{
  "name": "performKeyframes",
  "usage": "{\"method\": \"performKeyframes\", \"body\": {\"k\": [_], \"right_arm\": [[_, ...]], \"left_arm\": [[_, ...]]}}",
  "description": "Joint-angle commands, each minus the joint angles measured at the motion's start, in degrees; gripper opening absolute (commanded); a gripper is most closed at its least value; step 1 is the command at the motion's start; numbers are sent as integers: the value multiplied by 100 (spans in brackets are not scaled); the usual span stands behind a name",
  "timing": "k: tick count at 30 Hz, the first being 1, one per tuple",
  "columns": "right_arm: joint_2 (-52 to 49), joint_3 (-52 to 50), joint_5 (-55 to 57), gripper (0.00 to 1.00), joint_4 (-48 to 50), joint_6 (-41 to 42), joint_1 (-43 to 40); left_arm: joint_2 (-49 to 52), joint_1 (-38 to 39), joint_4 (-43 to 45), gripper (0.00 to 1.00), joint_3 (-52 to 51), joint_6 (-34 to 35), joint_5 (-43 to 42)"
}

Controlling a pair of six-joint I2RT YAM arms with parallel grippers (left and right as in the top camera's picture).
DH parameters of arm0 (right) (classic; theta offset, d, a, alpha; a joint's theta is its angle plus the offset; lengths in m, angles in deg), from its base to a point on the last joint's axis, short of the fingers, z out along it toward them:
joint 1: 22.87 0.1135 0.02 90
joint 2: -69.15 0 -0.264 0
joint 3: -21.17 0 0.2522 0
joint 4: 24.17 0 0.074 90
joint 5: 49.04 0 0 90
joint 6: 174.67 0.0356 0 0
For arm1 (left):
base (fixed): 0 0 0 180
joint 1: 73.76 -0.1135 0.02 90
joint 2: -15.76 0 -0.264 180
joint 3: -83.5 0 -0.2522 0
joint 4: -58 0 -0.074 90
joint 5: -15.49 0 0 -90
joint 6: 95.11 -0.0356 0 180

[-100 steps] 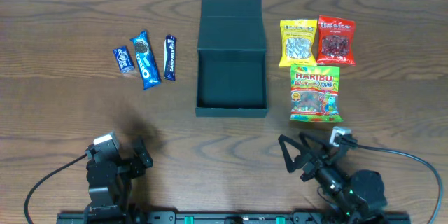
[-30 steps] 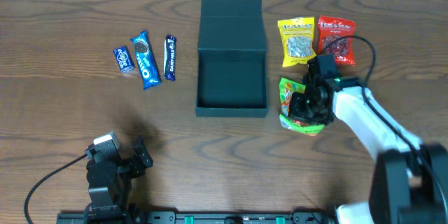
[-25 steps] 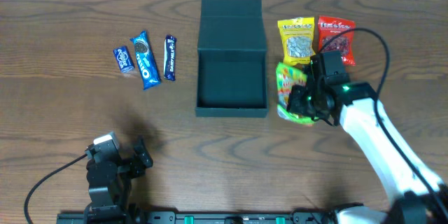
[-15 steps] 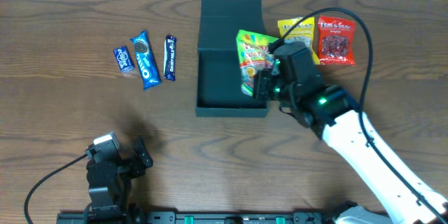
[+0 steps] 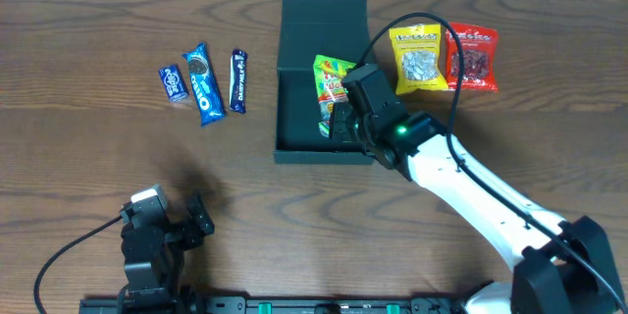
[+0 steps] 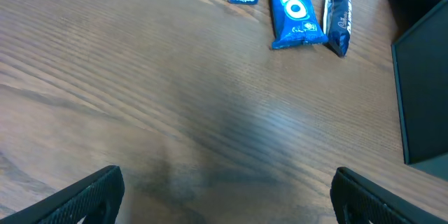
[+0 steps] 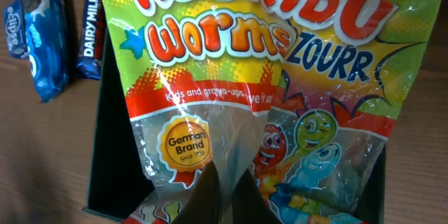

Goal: Pack container
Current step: 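Carry the Haribo bag left and lower it into the green box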

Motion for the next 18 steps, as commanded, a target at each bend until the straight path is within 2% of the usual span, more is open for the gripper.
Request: {"method": "performKeyframes", "body": {"k": [1, 4, 5, 6, 7, 8, 13, 18], "right_arm": [[70, 140, 142, 2, 59, 79, 37], [70, 140, 140, 2, 59, 74, 37], [70, 140, 140, 21, 63, 55, 37], [70, 140, 118, 70, 59, 48, 37], [70, 140, 42, 96, 57, -31, 37], [72, 142, -68, 99, 57, -131, 37], [254, 142, -407, 99, -33, -245, 37], [957, 142, -398, 99, -614, -251, 37]], "left_arm": [[-37, 31, -9, 95, -55, 22, 35], [-37, 31, -9, 95, -55, 22, 35], [-37, 31, -9, 95, -55, 22, 35], [-37, 31, -9, 95, -55, 22, 35], [-37, 31, -9, 95, -55, 22, 35], [-37, 31, -11, 95, -55, 22, 35], [-37, 31, -11, 95, -55, 22, 35], [-37, 31, -9, 95, -55, 22, 35]]}}
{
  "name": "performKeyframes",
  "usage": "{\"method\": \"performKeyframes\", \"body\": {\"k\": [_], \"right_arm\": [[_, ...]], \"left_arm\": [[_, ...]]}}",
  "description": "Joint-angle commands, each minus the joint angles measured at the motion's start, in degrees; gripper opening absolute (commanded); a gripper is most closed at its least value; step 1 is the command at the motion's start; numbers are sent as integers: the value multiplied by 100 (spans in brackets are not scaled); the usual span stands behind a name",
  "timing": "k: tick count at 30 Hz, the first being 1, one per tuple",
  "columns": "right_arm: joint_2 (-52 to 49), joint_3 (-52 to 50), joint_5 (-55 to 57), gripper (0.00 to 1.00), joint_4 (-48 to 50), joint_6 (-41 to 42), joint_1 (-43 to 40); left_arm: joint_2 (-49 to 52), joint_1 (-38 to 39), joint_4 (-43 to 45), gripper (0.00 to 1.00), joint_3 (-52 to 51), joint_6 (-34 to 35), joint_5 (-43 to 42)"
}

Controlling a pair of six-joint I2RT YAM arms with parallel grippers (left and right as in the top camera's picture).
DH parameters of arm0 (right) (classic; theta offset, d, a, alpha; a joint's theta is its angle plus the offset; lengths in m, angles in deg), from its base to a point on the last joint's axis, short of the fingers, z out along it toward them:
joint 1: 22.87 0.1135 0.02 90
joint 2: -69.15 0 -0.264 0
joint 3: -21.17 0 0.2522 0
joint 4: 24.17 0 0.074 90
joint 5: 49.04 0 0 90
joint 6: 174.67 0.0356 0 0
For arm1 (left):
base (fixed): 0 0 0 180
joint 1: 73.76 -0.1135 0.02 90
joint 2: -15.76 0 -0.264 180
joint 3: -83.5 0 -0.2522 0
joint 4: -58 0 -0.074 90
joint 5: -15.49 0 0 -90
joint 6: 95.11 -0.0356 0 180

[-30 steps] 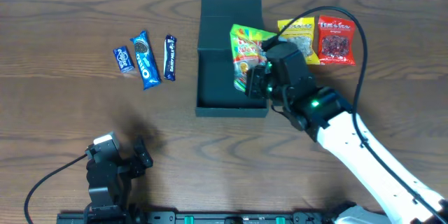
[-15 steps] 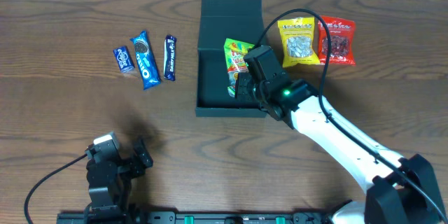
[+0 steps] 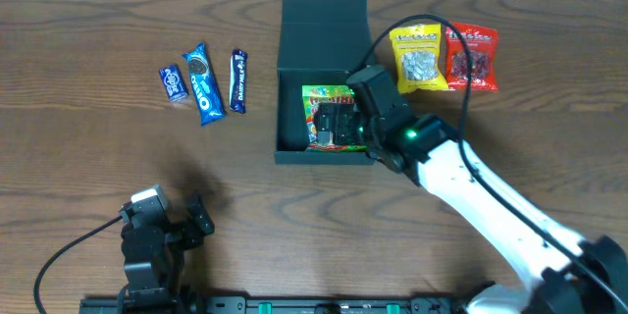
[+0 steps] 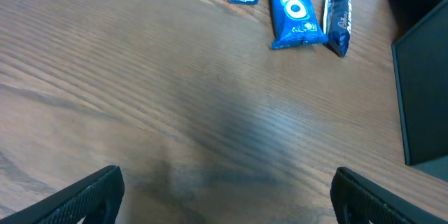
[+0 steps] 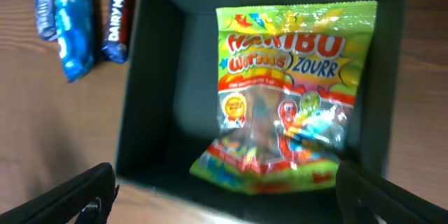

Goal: Pack container
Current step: 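Carry the Haribo bag left and lower it into the green box, then open right gripper and withdraw it to the right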

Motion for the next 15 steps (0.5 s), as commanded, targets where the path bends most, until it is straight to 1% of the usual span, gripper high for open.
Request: {"method": "performKeyframes", "body": {"k": [1, 7, 15], "right_arm": [[581, 133, -28, 99, -334, -138, 37], [1545, 133, -28, 99, -1615, -398, 37], [2509, 133, -24, 99, -3403, -439, 37]], "left_arm": [[-37, 31, -9, 95, -55, 22, 35], [-37, 31, -9, 95, -55, 22, 35], [-37, 31, -11, 95, -55, 22, 35]]}}
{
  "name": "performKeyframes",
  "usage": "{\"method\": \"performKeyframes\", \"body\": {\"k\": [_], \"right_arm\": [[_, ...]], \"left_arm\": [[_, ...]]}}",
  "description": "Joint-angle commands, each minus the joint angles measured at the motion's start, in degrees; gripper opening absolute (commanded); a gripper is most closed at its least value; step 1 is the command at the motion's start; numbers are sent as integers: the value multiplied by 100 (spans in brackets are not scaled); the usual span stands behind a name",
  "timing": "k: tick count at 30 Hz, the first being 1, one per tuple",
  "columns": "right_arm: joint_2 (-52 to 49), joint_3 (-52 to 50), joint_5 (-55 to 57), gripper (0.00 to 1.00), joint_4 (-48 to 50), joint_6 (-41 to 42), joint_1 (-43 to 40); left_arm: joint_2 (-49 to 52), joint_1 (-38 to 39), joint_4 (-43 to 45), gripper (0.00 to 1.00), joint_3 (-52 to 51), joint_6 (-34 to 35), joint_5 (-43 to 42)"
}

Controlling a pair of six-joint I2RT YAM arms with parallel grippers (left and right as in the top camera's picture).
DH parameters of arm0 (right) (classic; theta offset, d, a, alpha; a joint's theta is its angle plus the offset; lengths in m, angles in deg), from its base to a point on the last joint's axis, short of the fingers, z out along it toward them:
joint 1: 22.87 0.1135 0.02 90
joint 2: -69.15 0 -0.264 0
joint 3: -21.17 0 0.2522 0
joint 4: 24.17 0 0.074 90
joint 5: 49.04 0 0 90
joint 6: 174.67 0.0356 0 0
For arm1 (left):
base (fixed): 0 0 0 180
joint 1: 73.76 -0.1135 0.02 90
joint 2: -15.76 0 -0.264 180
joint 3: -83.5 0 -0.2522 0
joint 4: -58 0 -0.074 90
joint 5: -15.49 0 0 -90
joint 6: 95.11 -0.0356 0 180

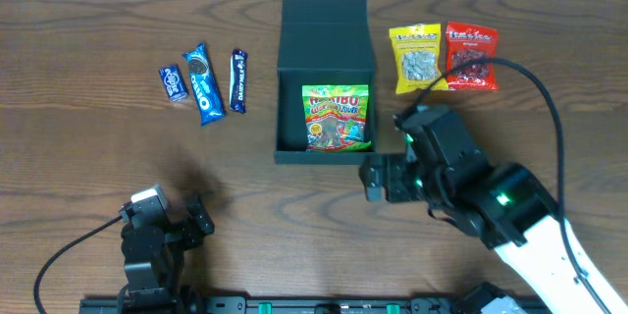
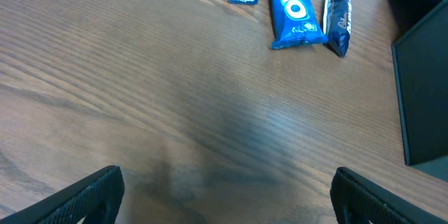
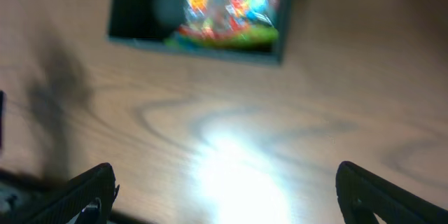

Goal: Pack container
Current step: 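Open right gripper and withdraw it to the right, then reach left gripper to the blue Oreo pack and grasp it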

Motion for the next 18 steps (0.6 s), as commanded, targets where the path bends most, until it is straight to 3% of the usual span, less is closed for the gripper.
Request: {"method": "performKeyframes", "body": {"k": [1, 8, 13, 15, 18], "right_arm": [[393, 81, 0, 99, -411, -142, 37], [1532, 81, 0, 99, -1534, -227, 37], [2087, 81, 0, 99, -1906, -227, 37], [2225, 81, -2, 99, -2057, -225, 37], [2341, 81, -50, 99, -2374, -223, 37]], "left_arm": [[-37, 31, 0, 95, -55, 20, 46], [-37, 31, 2, 95, -55, 26, 144], [-37, 31, -39, 95, -35, 111, -553], [-37, 31, -37, 95, -13, 494, -1067], [-37, 31, 81, 95, 4, 1858, -2024]]}}
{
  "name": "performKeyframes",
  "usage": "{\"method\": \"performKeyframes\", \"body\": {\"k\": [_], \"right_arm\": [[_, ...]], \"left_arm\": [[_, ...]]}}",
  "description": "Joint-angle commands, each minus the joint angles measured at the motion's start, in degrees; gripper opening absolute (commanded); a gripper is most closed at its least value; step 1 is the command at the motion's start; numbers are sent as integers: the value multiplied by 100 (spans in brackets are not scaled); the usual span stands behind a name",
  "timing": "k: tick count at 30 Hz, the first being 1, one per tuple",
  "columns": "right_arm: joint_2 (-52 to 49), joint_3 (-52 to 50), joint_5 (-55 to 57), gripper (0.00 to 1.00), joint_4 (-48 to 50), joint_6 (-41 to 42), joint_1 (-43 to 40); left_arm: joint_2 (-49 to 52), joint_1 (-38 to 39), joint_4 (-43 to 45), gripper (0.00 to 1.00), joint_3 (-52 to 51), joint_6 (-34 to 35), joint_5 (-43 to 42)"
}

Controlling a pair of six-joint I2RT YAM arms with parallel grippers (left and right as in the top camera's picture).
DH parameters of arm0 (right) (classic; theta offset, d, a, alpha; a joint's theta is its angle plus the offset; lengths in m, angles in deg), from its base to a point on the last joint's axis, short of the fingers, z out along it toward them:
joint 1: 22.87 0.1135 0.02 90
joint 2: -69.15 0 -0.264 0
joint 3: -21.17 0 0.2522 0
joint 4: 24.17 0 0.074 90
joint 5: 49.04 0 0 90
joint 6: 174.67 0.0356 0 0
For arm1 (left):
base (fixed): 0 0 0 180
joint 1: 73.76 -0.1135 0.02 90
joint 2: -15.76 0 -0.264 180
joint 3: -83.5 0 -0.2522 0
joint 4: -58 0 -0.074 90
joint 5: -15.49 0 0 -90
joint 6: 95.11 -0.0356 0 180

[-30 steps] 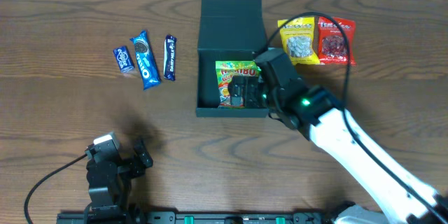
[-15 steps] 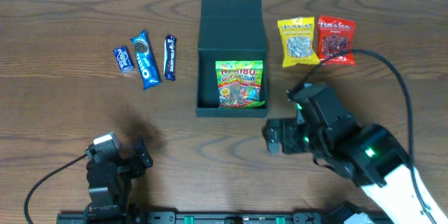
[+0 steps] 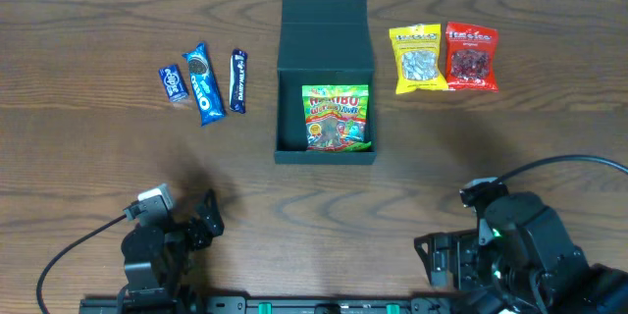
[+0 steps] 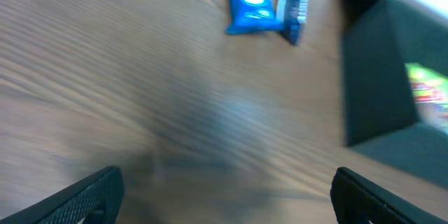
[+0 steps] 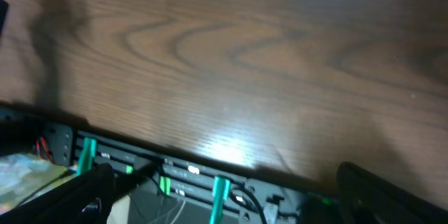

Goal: Pack container
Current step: 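Reach left gripper to the blue Oreo pack and grasp it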

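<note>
The black box (image 3: 325, 34) stands open at the table's middle, and a green gummy-worms bag (image 3: 338, 118) lies flat inside it. A yellow bag (image 3: 418, 58) and a red bag (image 3: 471, 57) lie to its right. A gum pack (image 3: 174, 83), an Oreo pack (image 3: 203, 82) and a Dairy Milk bar (image 3: 237, 80) lie to its left. My left gripper (image 4: 224, 197) is open and empty at the near left, facing the box (image 4: 378, 91) in a blurred view. My right gripper (image 5: 227, 197) is open and empty at the near right (image 3: 439, 258).
The table's front edge with a black rail and green fittings (image 5: 182, 171) fills the bottom of the right wrist view. The box's near wall shows at that view's top. Bare wood lies between the box and both arms.
My right arm has drawn back from just in front of the box to the table's near right edge. The left wrist view has shifted right, showing more of the box.
My right gripper was shut on the gummy-worms bag, held tilted over the box. Then the bag lay flat in the box and the gripper stood open above it. The arm was then in front of the box, and now at the near edge.
</note>
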Motion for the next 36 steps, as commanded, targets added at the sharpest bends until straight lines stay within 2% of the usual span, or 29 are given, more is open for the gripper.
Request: {"method": "performKeyframes", "body": {"k": [1, 3, 8, 14, 17, 22, 30, 33, 36], "right_arm": [[55, 79, -46, 99, -186, -85, 37], [55, 79, -48, 99, -232, -87, 37], [55, 79, -44, 99, -96, -400, 37], [55, 79, -44, 99, 129, -684, 37], [55, 76, 33, 99, 129, -691, 37], [55, 76, 142, 99, 223, -704, 37], [52, 76, 542, 99, 658, -704, 37], [52, 76, 671, 99, 863, -704, 37], [52, 76, 831, 99, 1123, -704, 37]], "left_arm": [[-37, 31, 131, 95, 2, 1440, -1174], [-37, 31, 348, 95, 2, 1781, -1698], [-26, 33, 1259, 96, 63, 1969, -2728], [195, 33, 1235, 96, 870, 2041, -2496], [684, 33, 1239, 96, 1453, 1746, -2186], [2236, 33, 1239, 96, 2592, 1126, -2050], [5460, 33, 1217, 96, 4186, -179, -1517], [6426, 33, 1217, 96, 4625, -518, -1408], [7501, 33, 1217, 96, 5093, -680, -933]]}}
